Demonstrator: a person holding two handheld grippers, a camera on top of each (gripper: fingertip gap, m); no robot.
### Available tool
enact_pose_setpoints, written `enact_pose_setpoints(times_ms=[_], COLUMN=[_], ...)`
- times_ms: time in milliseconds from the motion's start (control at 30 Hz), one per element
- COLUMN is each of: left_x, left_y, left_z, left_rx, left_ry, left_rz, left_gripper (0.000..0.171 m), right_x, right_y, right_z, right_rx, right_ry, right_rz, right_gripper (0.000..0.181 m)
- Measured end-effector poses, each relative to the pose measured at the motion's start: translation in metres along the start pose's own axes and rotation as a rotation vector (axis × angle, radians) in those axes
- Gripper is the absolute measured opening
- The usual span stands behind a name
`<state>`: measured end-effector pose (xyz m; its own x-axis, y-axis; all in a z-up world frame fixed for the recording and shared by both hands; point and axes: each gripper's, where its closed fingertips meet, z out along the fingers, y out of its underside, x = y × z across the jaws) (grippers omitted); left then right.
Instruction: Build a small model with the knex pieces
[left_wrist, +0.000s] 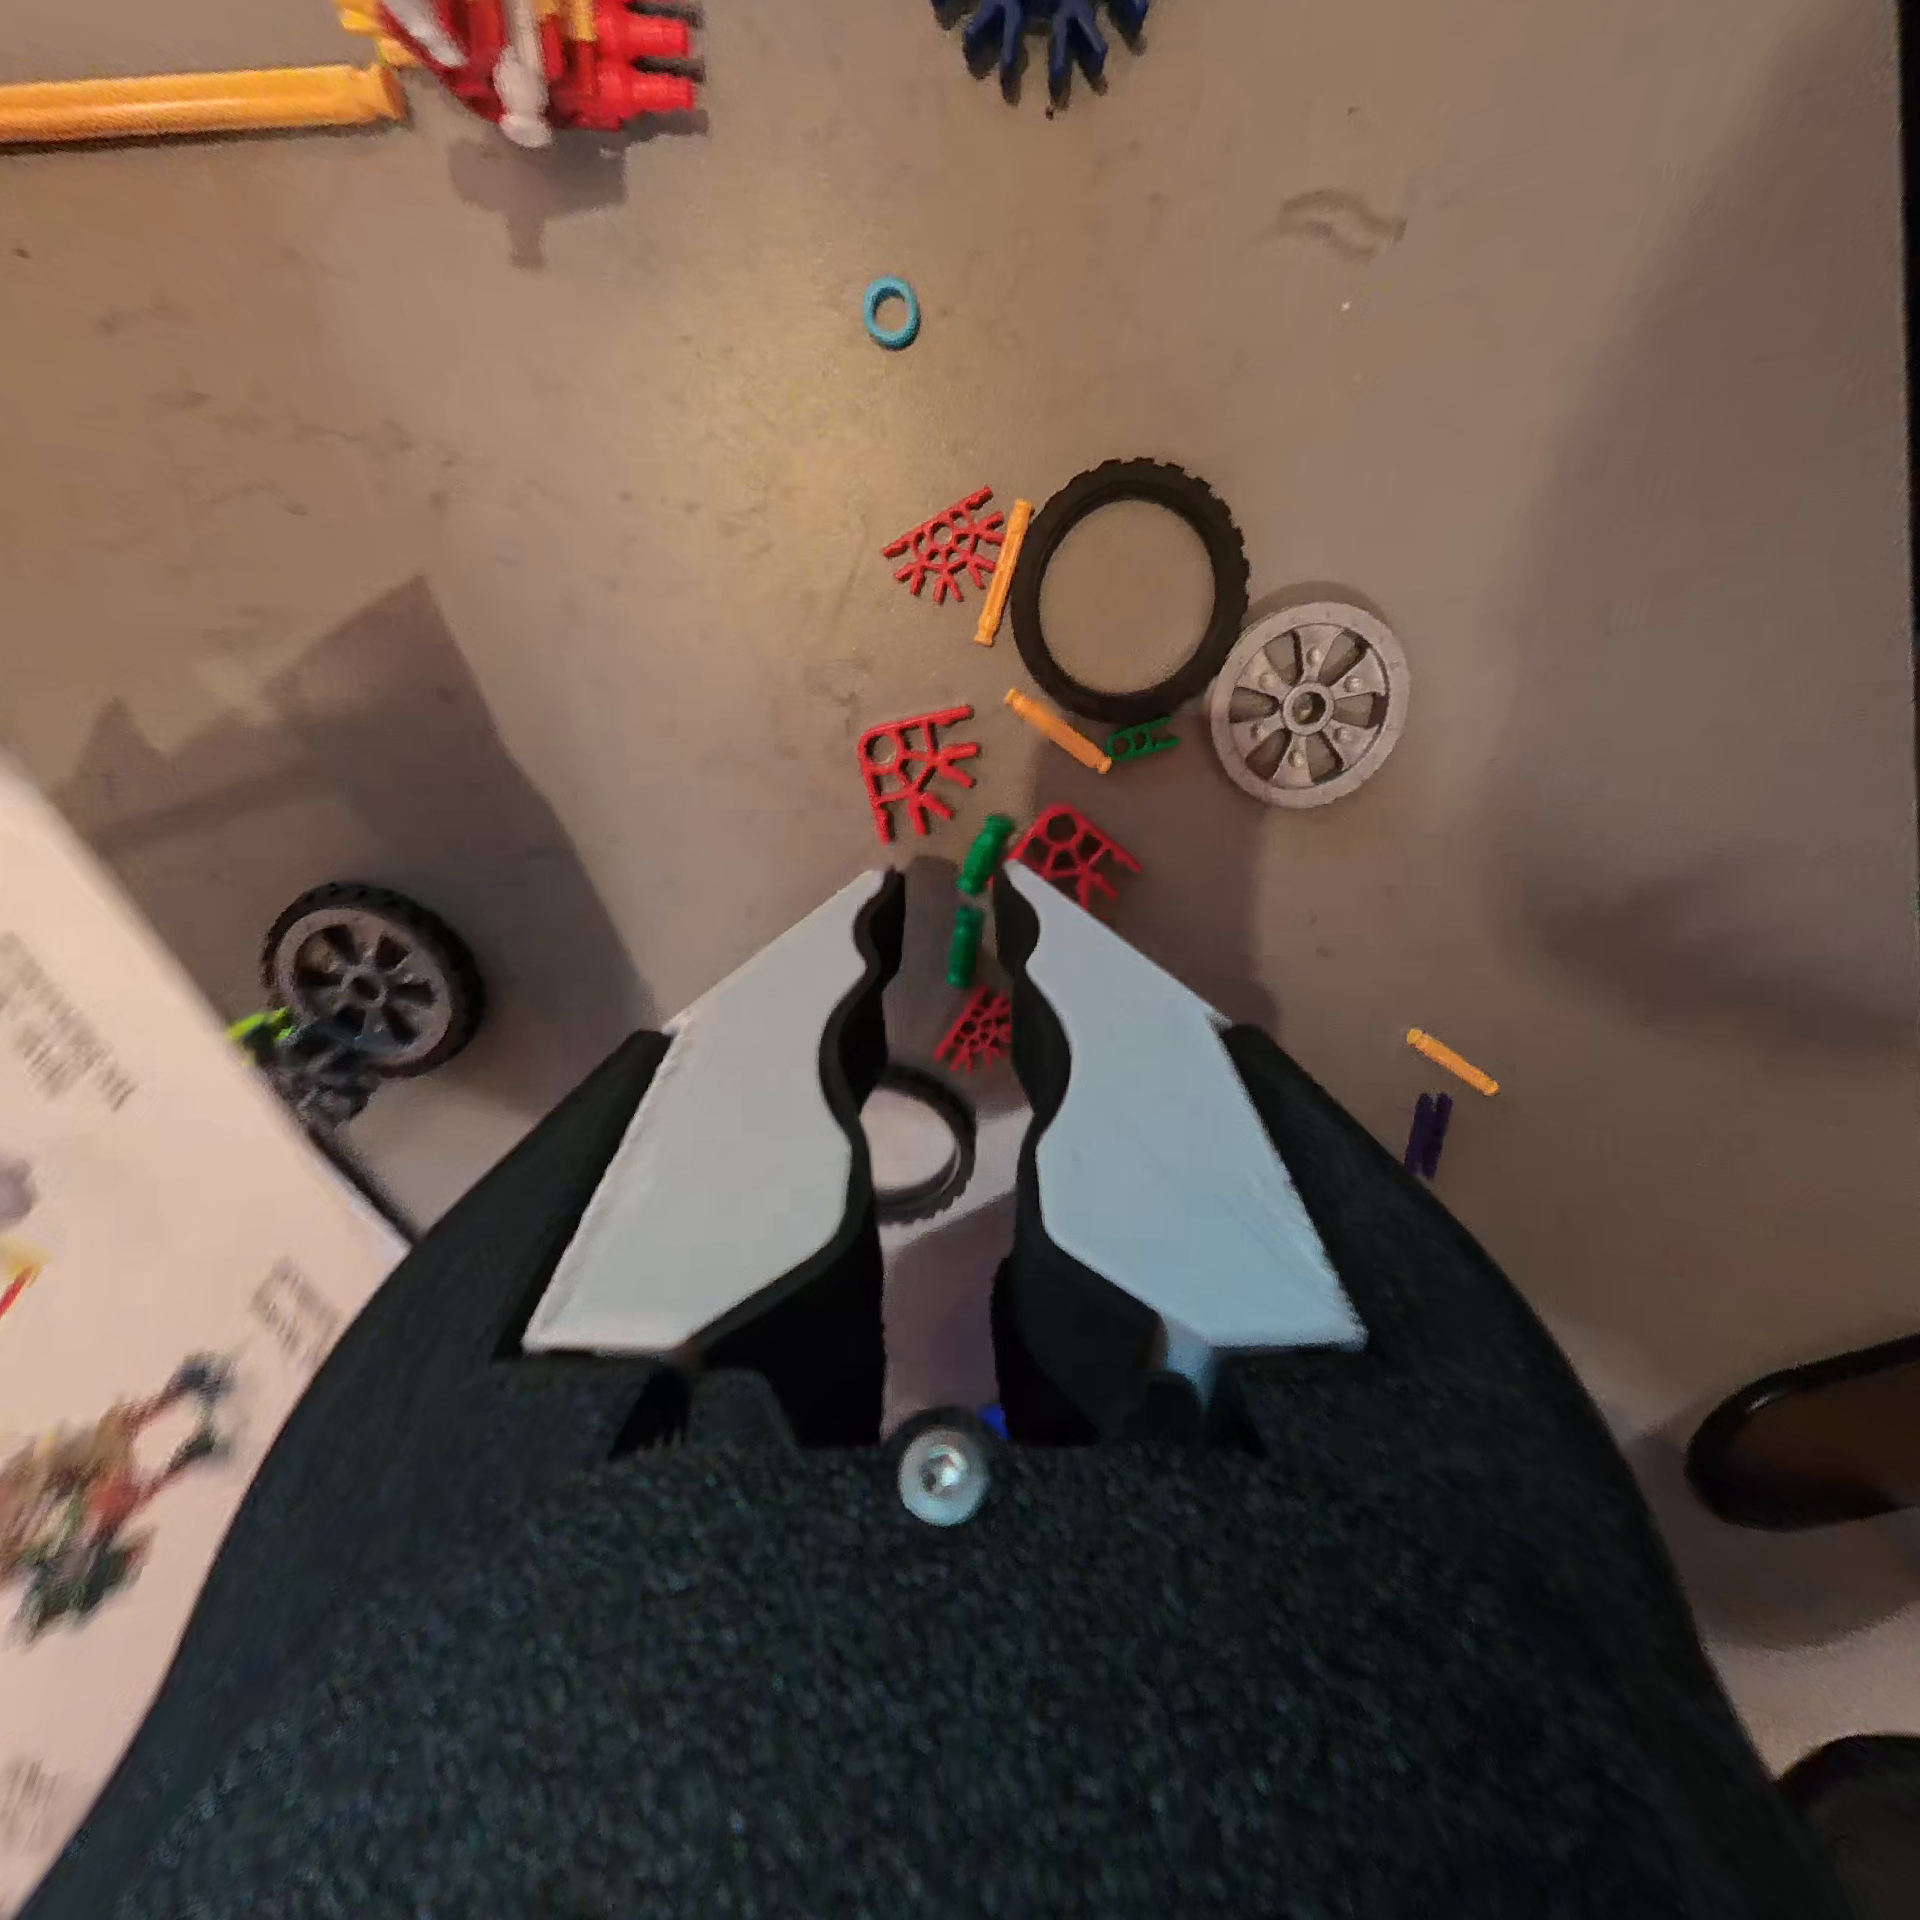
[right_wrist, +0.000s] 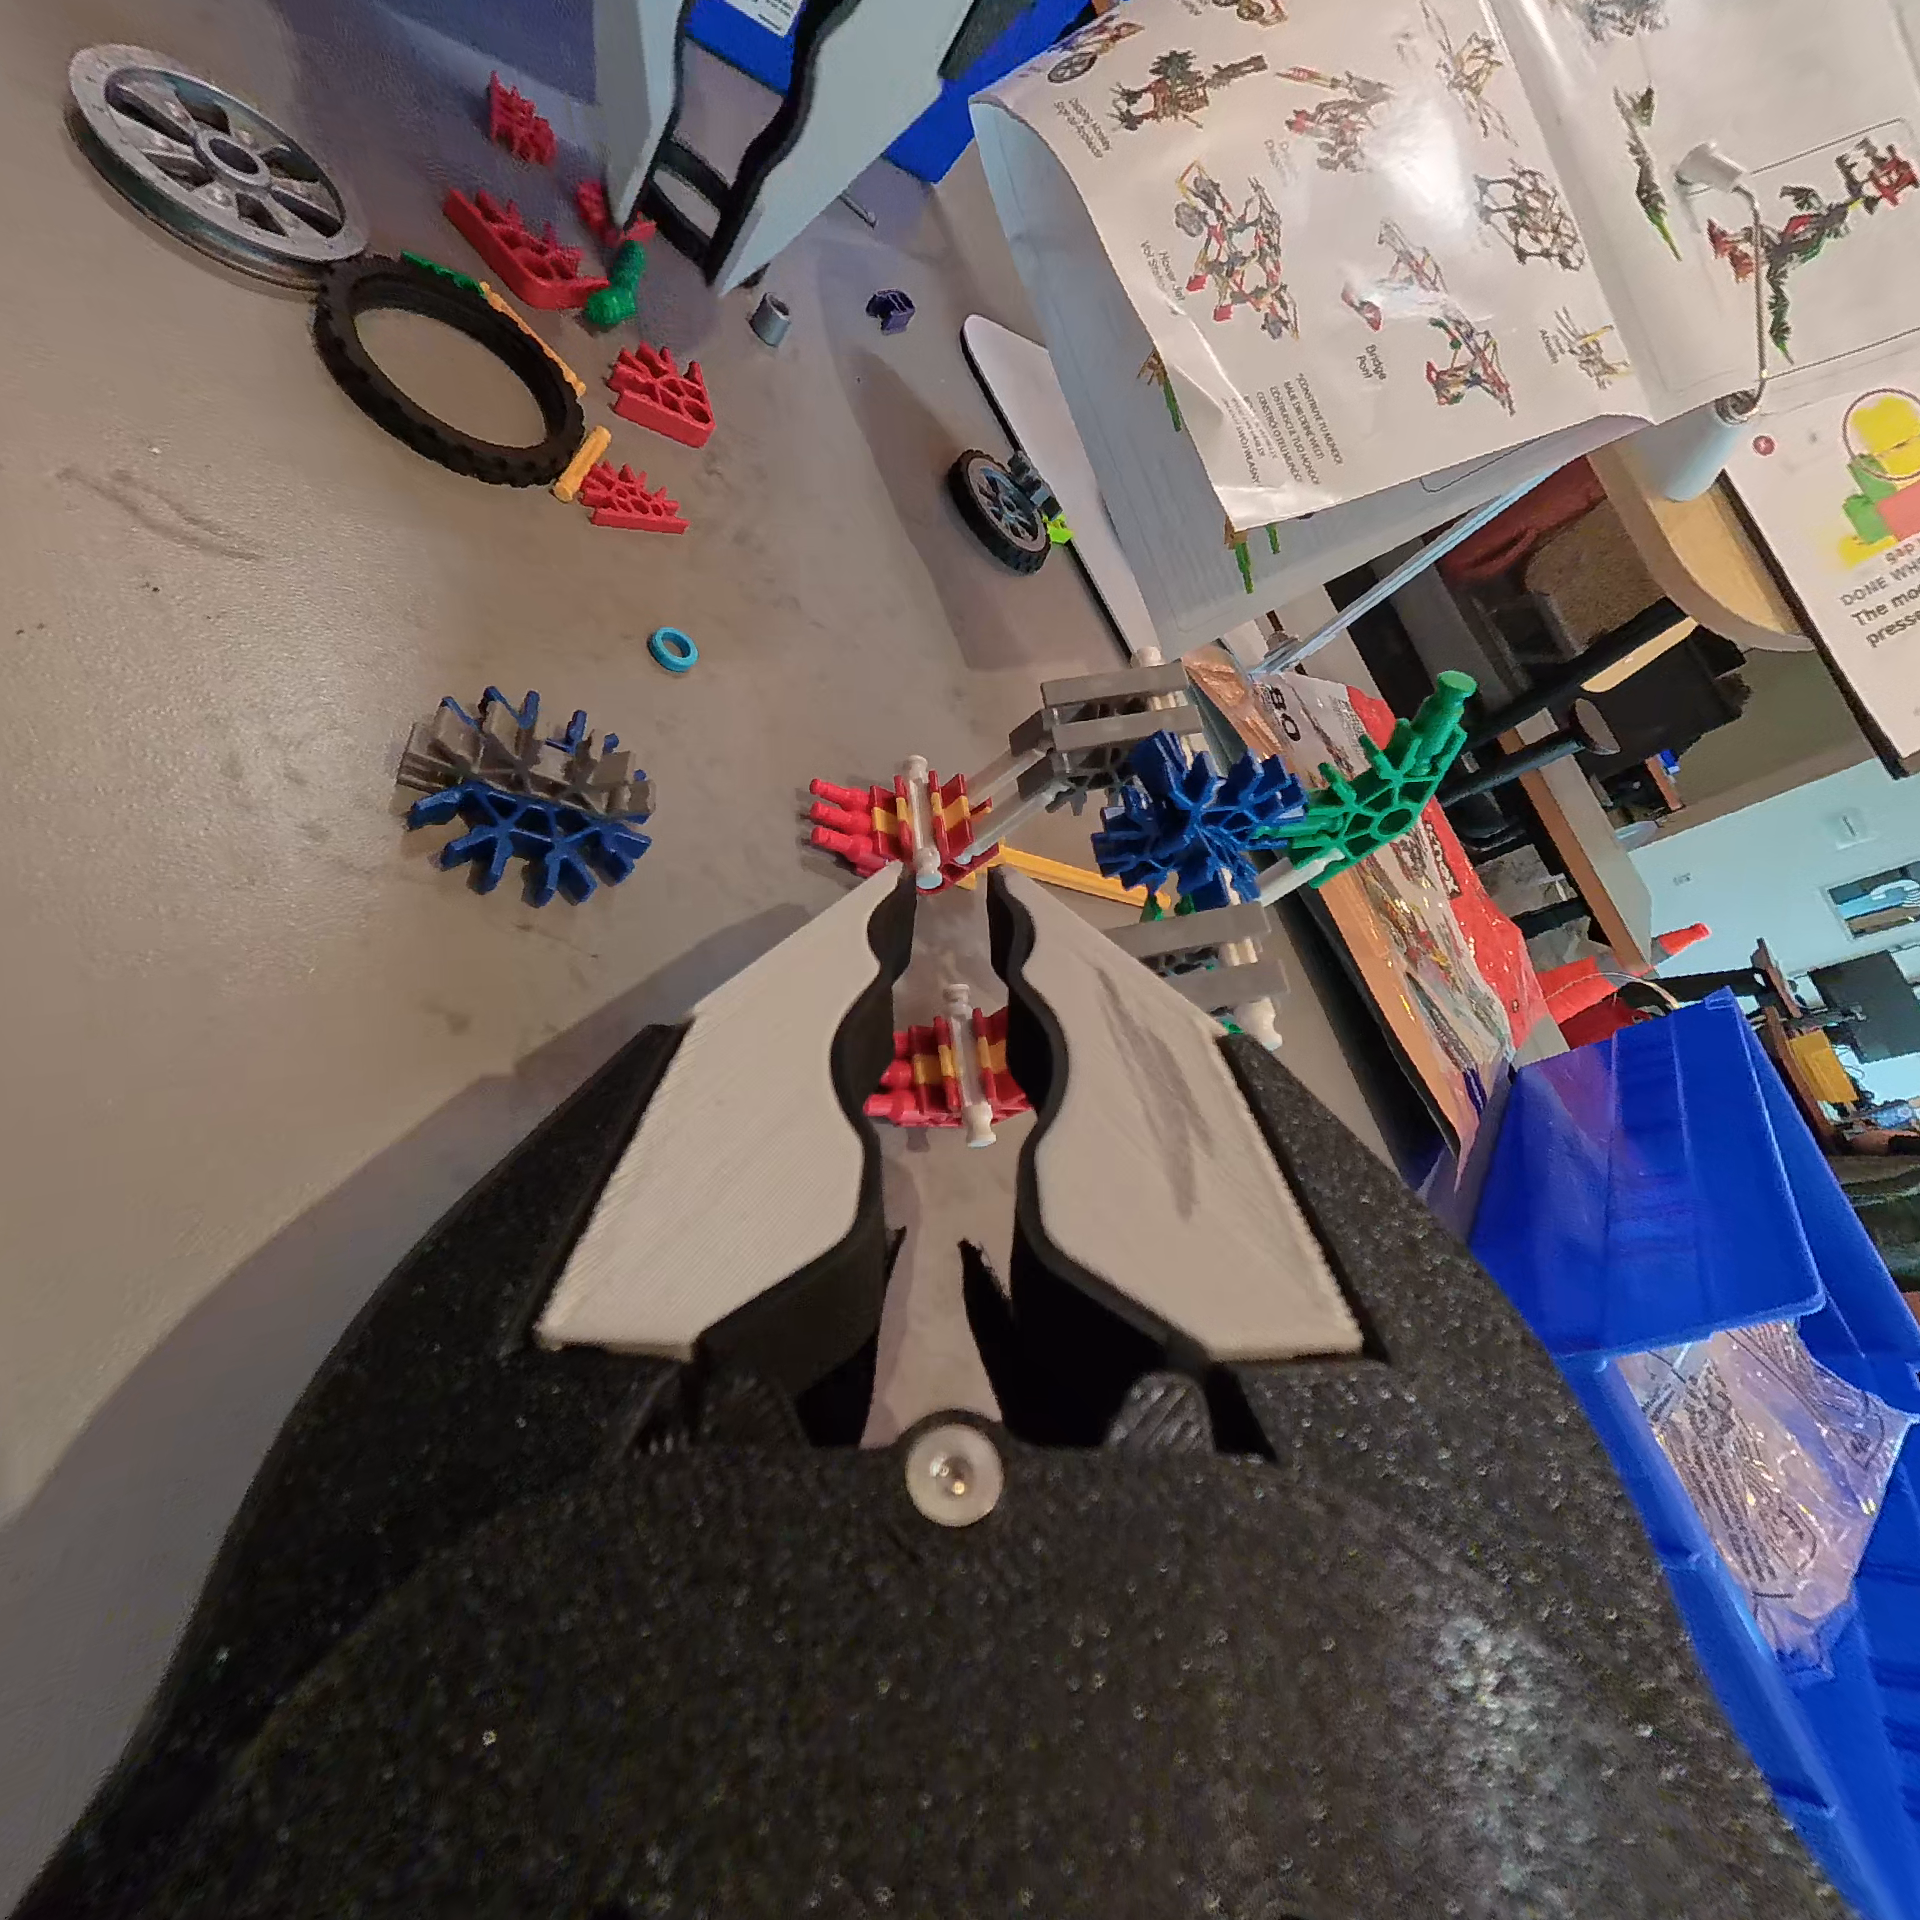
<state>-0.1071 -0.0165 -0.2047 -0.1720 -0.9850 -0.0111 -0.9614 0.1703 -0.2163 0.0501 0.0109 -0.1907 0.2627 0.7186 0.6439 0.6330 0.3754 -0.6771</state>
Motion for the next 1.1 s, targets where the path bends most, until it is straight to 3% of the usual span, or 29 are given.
enact_pose_setpoints(times_ms=[167, 300, 433, 533, 700, 933, 1100], left_x=[-0.019, -0.025, -0.016, 0.005, 0.022, 0.022, 0.024], left_y=[0.030, 0.084, 0.138, 0.167, 0.203, 0.192, 0.189], left_z=[-0.067, -0.127, -0.157, -0.143, -0.090, -0.057, -0.038], left_rx=[0.041, 0.024, 0.022, 0.025, -0.045, 0.075, 0.064], left_ry=[-0.211, -0.394, -0.480, -0.396, -0.270, -0.171, -0.123], left_rz=[-0.094, -0.232, -0.366, -0.450, -0.491, -0.457, -0.412], left_gripper=[0.018, 0.018, 0.017, 0.018, 0.021, 0.020, 0.017], right_x=[0.000, 0.000, 0.000, 0.000, 0.001, 0.003, 0.003], right_y=[0.000, 0.001, 0.003, 0.005, 0.009, 0.012, 0.014], right_z=[0.000, 0.001, 0.002, 0.004, 0.007, 0.010, 0.011], right_rx=[-0.001, -0.006, -0.023, -0.043, -0.074, -0.102, -0.119], right_ry=[0.000, 0.000, 0.005, 0.009, 0.021, 0.034, 0.043], right_rz=[-0.003, -0.001, -0.006, -0.015, -0.018, -0.019, -0.022], right_gripper=[0.013, 0.014, 0.014, 0.014, 0.013, 0.011, 0.010])
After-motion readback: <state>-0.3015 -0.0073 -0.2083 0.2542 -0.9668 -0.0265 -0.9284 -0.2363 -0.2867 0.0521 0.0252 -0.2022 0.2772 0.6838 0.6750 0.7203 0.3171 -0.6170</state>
